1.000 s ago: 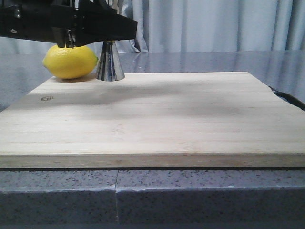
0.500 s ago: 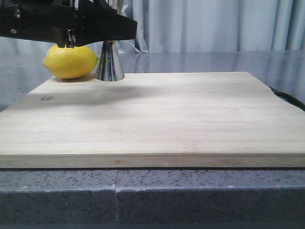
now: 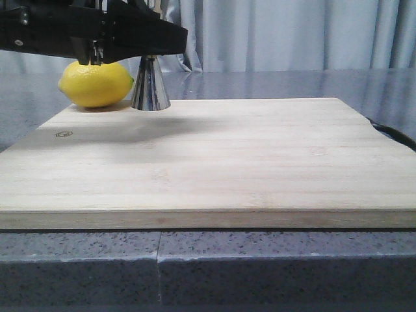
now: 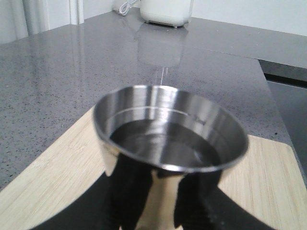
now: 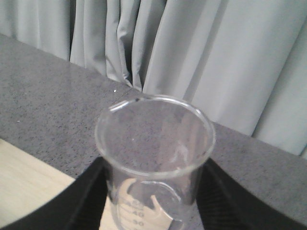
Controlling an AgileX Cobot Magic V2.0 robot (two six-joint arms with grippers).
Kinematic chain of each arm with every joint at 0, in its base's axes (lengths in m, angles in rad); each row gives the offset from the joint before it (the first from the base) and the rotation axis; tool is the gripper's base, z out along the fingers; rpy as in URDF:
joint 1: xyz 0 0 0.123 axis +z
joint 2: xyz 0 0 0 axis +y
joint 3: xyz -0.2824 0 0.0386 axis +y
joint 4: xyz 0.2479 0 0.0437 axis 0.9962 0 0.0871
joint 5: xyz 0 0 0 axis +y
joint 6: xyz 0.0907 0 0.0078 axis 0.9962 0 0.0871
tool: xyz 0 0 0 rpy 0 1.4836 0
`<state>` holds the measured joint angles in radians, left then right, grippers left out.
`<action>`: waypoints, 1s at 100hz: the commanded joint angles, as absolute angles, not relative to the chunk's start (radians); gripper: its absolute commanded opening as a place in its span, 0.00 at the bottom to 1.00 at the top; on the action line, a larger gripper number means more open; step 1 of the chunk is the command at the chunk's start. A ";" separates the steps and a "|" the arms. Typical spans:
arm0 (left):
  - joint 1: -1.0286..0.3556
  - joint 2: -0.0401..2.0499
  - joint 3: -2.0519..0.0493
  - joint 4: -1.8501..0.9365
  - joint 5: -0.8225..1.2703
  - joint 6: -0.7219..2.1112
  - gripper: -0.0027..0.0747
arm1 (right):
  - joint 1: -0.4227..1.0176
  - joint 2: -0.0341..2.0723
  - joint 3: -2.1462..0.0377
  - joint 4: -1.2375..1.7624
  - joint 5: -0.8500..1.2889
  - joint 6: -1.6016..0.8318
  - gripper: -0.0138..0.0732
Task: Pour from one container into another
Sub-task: 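Tilt the beaker upright with the right gripper and move it away, then lower the beaker onto the board with the right gripper and release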
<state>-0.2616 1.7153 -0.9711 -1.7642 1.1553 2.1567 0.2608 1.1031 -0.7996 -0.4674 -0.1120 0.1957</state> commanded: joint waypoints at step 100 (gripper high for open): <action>-0.270 1.666 -1.000 -1.850 1.257 2.151 0.32 | 0.203 1.559 -0.712 -0.348 -0.682 0.217 0.52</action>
<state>-0.2616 1.7153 -0.9711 -1.7642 1.1553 2.1567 0.2144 1.5563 -0.6865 -0.3612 -0.5739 0.2135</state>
